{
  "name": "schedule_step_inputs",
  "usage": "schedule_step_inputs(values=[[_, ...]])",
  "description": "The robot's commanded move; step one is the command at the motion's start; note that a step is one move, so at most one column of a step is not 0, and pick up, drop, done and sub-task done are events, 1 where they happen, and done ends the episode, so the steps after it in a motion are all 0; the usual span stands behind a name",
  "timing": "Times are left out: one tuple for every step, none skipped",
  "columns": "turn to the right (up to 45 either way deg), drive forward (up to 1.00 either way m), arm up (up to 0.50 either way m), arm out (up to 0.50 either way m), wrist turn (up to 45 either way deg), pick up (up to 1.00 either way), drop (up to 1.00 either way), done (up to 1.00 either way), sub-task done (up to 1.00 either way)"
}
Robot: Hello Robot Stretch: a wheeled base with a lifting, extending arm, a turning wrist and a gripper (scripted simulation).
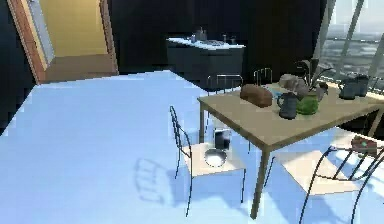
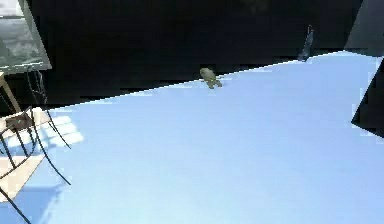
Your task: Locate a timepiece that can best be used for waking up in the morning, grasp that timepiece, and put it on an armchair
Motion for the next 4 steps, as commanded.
schedule_step_inputs(values=[[45.0, 0.0, 0.0, 0.0, 0.0, 0.0, 0.0, 0.0, 0.0], [15.0, 0.0, 0.0, 0.0, 0.0, 0.0, 0.0, 0.0, 0.0], [0.0, 0.05, 0.0, 0.0, 0.0, 0.0, 0.0, 0.0, 0.0], [-45.0, 0.0, 0.0, 0.0, 0.0, 0.0, 0.0, 0.0, 0.0]])
